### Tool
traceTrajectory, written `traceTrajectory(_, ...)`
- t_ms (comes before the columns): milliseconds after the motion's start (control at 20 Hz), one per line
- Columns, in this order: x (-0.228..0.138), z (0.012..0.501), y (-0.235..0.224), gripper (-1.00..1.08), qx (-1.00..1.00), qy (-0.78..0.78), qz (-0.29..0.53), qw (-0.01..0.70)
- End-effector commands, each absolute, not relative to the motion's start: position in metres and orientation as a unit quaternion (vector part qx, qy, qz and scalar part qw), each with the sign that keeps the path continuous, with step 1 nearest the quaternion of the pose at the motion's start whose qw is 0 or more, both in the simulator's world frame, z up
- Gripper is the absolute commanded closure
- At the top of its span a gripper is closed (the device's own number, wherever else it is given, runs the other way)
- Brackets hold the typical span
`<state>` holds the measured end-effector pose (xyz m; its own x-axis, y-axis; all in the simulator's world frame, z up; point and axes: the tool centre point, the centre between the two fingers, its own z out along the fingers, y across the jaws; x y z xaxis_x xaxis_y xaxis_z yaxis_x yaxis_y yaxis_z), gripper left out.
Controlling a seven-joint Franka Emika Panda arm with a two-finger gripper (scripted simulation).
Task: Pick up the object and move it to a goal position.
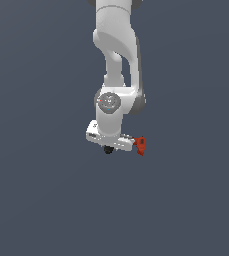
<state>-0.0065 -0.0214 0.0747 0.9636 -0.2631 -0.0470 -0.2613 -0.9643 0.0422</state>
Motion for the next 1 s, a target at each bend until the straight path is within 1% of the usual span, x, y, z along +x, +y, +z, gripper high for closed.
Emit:
traceTrajectory(0, -0.004, 0.099, -0.033, 1.08, 0.991, -0.133, -0.022, 0.017)
traceTrajectory(950, 0.006, 0.304, -0.139, 1.08, 0.991, -0.133, -0.022, 0.017)
